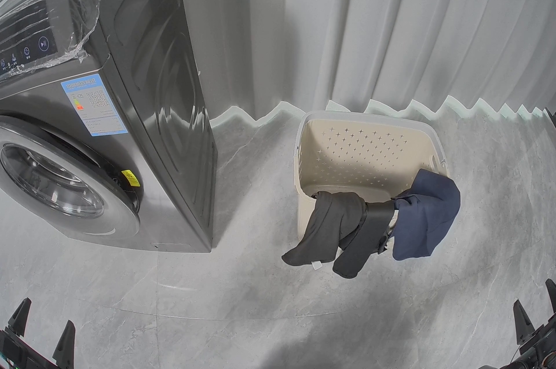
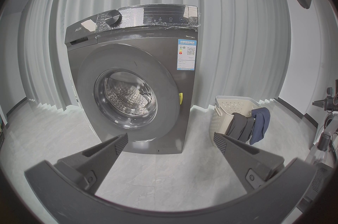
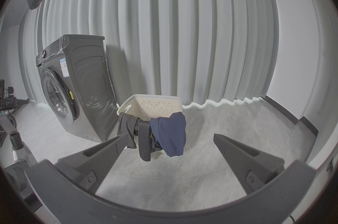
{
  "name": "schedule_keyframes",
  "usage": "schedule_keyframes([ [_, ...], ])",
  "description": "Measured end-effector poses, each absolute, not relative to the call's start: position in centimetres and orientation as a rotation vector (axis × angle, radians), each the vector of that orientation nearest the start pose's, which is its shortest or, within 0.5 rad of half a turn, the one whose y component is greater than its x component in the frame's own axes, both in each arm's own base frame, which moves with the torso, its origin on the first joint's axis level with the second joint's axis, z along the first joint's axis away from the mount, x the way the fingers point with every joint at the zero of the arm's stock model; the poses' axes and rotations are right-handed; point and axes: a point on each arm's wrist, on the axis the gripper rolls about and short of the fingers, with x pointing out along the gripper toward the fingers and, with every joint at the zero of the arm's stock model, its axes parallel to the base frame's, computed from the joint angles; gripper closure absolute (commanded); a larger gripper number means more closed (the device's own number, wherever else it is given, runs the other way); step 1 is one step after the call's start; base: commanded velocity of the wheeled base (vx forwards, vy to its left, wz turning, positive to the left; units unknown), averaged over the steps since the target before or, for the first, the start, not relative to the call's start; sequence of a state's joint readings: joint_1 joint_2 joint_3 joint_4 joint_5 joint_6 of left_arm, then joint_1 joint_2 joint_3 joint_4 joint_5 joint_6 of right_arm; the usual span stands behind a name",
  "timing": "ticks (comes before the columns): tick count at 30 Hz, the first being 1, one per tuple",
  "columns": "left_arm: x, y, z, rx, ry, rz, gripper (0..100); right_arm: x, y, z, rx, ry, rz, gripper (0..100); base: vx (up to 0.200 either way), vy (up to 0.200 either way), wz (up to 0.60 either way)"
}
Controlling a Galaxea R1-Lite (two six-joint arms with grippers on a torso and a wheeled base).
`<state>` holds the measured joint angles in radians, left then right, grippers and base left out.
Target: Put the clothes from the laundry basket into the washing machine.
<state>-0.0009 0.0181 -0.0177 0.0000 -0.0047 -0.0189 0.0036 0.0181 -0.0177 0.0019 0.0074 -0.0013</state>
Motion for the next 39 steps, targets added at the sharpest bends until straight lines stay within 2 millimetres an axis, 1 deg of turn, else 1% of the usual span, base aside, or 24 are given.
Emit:
schedule_keyframes([
  [30, -2.27, -0.01, 8.08, -0.019, 0.0, -0.006, 0, -2.27, 0.01, 8.06, -0.001, 0.002, 0.011, 0, 0.0, 0.2, 0.0],
  [39, -2.27, -0.01, 8.08, -0.019, 0.0, -0.006, 0, -2.27, 0.01, 8.06, -0.001, 0.002, 0.01, 0, 0.0, 0.0, 0.0],
])
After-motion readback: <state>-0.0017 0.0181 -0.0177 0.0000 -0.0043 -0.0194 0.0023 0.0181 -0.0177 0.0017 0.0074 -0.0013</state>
